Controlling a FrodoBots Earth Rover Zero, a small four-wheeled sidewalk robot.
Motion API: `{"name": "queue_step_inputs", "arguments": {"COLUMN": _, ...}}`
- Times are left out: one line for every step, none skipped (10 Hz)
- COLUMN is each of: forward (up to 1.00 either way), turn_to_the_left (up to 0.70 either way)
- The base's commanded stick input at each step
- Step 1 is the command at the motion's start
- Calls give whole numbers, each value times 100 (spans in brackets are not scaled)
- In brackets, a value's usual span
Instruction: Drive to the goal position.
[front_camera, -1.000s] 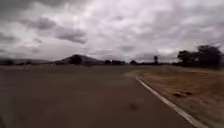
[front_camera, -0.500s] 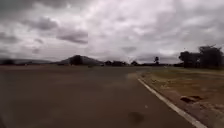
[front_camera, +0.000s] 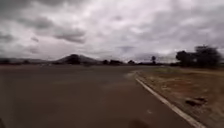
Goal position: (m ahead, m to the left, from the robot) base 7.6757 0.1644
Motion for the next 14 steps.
{"name": "queue_step_inputs", "arguments": {"forward": 50, "turn_to_the_left": 0}}
{"name": "queue_step_inputs", "arguments": {"forward": 50, "turn_to_the_left": 0}}
{"name": "queue_step_inputs", "arguments": {"forward": 50, "turn_to_the_left": 0}}
{"name": "queue_step_inputs", "arguments": {"forward": 50, "turn_to_the_left": 0}}
{"name": "queue_step_inputs", "arguments": {"forward": 50, "turn_to_the_left": 0}}
{"name": "queue_step_inputs", "arguments": {"forward": 50, "turn_to_the_left": 0}}
{"name": "queue_step_inputs", "arguments": {"forward": 50, "turn_to_the_left": 0}}
{"name": "queue_step_inputs", "arguments": {"forward": 50, "turn_to_the_left": 0}}
{"name": "queue_step_inputs", "arguments": {"forward": 50, "turn_to_the_left": 0}}
{"name": "queue_step_inputs", "arguments": {"forward": 50, "turn_to_the_left": 0}}
{"name": "queue_step_inputs", "arguments": {"forward": 50, "turn_to_the_left": 0}}
{"name": "queue_step_inputs", "arguments": {"forward": 50, "turn_to_the_left": 0}}
{"name": "queue_step_inputs", "arguments": {"forward": 50, "turn_to_the_left": 0}}
{"name": "queue_step_inputs", "arguments": {"forward": 50, "turn_to_the_left": 0}}
